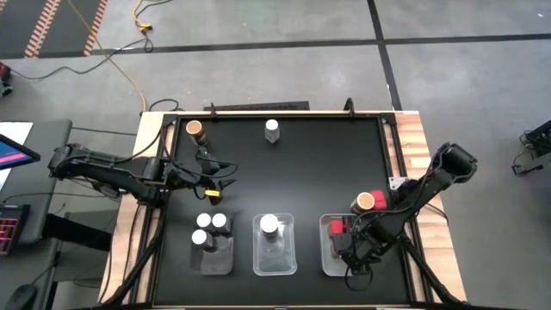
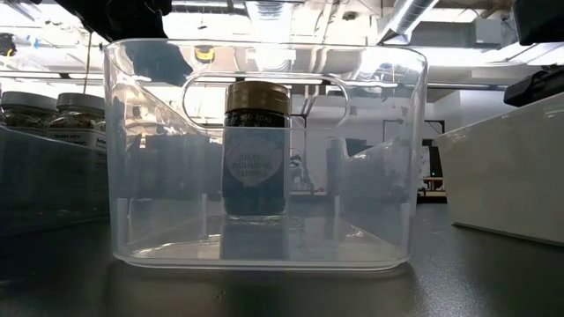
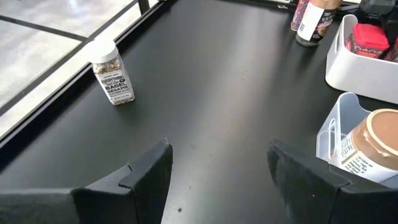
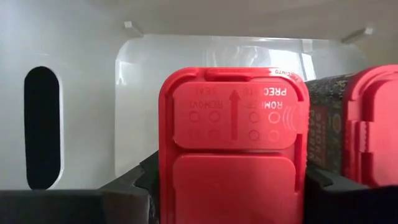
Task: Sort spices by type
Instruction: Put the top red seasoning can into the white bin
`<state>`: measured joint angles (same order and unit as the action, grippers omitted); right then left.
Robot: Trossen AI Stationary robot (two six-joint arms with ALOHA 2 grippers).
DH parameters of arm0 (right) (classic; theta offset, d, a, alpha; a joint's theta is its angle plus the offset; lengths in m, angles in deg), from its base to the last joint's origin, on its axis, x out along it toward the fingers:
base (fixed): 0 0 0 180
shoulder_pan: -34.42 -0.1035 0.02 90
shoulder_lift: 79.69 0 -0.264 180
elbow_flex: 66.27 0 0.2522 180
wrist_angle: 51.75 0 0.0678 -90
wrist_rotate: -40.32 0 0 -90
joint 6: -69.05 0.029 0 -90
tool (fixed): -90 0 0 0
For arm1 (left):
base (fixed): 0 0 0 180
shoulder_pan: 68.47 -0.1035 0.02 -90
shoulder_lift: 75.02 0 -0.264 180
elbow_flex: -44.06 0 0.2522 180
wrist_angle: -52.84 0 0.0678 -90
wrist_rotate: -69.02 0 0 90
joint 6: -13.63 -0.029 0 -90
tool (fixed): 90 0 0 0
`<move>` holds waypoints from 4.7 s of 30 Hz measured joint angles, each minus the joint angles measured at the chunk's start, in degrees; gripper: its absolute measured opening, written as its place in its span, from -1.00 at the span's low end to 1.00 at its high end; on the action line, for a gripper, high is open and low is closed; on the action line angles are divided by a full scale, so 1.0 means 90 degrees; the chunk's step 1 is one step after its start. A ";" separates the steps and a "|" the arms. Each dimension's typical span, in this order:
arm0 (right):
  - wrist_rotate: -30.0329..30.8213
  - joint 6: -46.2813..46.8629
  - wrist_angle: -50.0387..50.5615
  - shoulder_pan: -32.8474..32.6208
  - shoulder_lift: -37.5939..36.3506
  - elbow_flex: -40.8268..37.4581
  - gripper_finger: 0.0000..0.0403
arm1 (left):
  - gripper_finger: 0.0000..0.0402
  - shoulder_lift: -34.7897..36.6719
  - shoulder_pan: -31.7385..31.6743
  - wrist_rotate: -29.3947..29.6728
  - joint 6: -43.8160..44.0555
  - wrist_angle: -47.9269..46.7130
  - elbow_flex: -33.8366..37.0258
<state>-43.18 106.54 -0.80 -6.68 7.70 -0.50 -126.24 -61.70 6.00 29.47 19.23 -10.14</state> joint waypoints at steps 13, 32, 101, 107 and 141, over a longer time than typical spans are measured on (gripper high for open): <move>0.0029 0.0015 -0.0020 0.0039 0.0000 0.0010 0.27 | 0.25 0.0000 0.0000 0.0000 0.0002 -0.0002 0.0000; 0.0029 0.0000 0.0172 0.0039 -0.0223 0.0012 0.29 | 0.25 0.0000 0.0000 0.0000 -0.0016 -0.0021 0.0000; 0.0121 -0.0036 0.0184 0.0036 -0.0505 0.0010 0.30 | 0.25 -0.0002 0.0000 -0.0005 0.0102 -0.0027 0.0005; 0.0121 -0.0053 0.0199 0.0036 -0.0505 0.0010 0.30 | 0.25 -0.0002 0.0000 -0.0005 0.0102 -0.0037 0.0005; 0.0119 0.0335 -0.0398 0.0036 -0.0503 -0.0335 0.30 | 0.25 -0.0002 0.0000 -0.0004 0.0112 -0.0046 0.0005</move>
<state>-42.10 109.56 -4.38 -6.35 3.18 -3.52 -126.26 -61.70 5.96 30.48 18.81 -10.10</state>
